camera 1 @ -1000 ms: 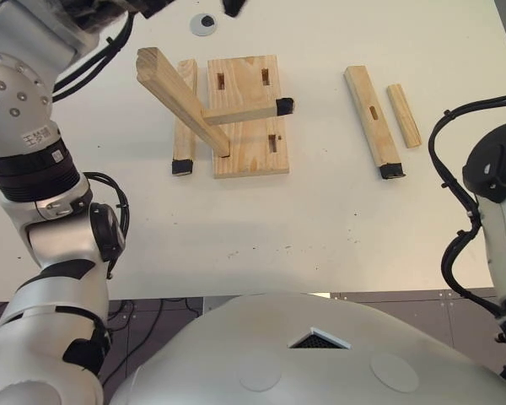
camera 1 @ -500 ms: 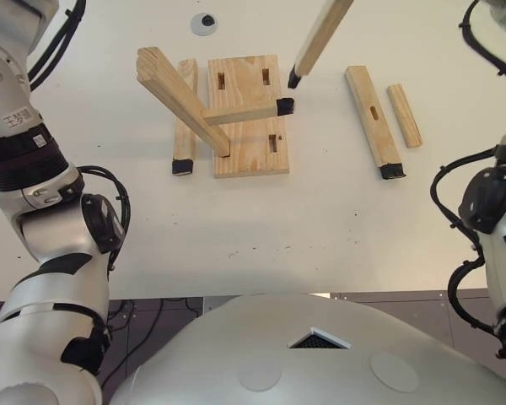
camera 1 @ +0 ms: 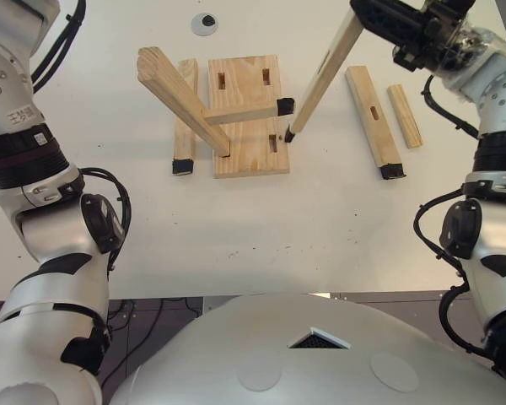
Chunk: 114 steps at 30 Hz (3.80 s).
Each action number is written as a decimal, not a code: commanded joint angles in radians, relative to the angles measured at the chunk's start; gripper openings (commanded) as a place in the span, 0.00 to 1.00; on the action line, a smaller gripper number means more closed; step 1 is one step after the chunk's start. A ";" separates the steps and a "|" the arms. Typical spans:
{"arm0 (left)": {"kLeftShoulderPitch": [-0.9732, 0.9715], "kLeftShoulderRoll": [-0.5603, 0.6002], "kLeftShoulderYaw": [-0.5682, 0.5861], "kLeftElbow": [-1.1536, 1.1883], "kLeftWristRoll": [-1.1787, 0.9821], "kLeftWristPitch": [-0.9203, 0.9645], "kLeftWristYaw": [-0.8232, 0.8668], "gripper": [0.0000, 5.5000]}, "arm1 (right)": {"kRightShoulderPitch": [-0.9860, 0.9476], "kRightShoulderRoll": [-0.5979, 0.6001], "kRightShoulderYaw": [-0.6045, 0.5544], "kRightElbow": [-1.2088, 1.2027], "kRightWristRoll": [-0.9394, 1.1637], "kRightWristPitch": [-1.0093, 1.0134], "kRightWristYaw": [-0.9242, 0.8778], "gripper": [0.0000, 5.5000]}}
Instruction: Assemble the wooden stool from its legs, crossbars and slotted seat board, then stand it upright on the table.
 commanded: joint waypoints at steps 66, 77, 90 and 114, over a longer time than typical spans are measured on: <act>0.078 -0.049 0.008 -0.018 0.026 -0.011 -0.007 0.70 | 0.044 -0.109 0.237 -0.116 -0.200 -0.279 0.148 0.39; 0.087 -0.056 0.011 -0.023 0.027 -0.016 0.005 0.70 | 0.040 -0.156 0.274 -0.217 -0.205 -0.266 0.177 0.39; 0.119 -0.063 0.030 -0.046 0.025 -0.023 0.031 0.70 | 0.112 -0.213 0.273 -0.381 -0.195 -0.181 0.124 0.39; 0.159 -0.079 0.041 -0.069 0.018 -0.032 0.056 0.70 | 0.044 -0.229 0.253 -0.420 -0.176 -0.136 0.123 0.39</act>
